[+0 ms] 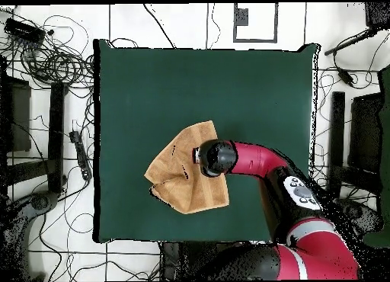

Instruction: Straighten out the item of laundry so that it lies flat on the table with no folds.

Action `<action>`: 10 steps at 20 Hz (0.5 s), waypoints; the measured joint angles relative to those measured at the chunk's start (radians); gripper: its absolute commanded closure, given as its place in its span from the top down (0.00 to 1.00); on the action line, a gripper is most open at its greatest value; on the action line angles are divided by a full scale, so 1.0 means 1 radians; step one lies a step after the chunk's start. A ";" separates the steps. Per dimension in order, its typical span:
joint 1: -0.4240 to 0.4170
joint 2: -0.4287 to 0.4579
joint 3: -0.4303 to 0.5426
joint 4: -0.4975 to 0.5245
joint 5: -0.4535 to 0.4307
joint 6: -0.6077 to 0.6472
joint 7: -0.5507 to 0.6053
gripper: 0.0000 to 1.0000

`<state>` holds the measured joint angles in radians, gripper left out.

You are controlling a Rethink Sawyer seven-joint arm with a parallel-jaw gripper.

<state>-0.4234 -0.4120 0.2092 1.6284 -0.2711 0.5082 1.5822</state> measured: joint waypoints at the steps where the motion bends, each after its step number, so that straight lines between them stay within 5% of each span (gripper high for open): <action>1: 0.000 0.000 0.001 -0.002 -0.004 0.003 0.000 1.00; 10: 0.000 -0.001 0.007 -0.008 -0.028 0.013 0.000 1.00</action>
<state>-0.4237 -0.4132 0.2158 1.6209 -0.2994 0.5210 1.5822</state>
